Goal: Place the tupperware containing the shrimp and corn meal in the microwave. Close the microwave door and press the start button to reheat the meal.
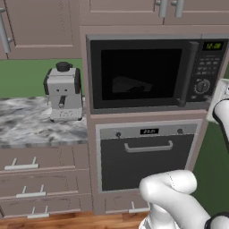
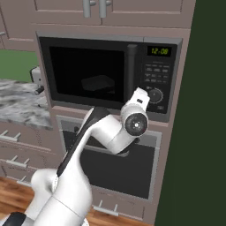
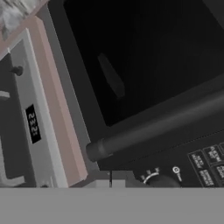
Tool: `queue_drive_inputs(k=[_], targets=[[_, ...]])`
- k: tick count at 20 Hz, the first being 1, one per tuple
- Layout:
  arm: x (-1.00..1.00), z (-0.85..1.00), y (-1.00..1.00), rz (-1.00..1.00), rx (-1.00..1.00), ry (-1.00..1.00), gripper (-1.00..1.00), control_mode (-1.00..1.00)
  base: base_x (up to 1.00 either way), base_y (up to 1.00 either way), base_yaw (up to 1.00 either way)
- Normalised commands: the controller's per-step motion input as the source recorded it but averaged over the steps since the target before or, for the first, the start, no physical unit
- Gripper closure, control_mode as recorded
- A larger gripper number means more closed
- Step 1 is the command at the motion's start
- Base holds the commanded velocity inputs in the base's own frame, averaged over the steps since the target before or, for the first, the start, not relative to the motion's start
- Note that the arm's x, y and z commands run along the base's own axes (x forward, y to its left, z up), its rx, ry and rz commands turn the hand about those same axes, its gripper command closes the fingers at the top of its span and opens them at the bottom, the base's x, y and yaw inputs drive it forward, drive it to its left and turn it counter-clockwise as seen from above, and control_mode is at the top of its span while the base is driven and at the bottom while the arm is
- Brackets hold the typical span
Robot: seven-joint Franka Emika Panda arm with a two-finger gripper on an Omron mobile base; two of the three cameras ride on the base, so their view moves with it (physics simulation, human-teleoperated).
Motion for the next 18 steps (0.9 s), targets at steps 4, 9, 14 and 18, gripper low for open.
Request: queue_drive_inputs(k=[4, 9, 14, 18], targets=[[0.22, -0.13, -0.11, 0.15, 0.0, -0.09, 1.0, -1.0, 0.0, 0.0, 0.0], [0.2, -0.04, -0.18, 0.1, 0.0, -0.02, 1.0, -1.0, 0.0, 0.0, 0.0], [0.3, -0.01, -0.06, 0.01, 0.0, 0.0, 1.0, -1.0, 0.0, 0.0, 0.0], [0.35, -0.07, -0.02, 0.0, 0.0, 0.0, 1.0, -1.0, 0.0, 0.0, 0.0]])
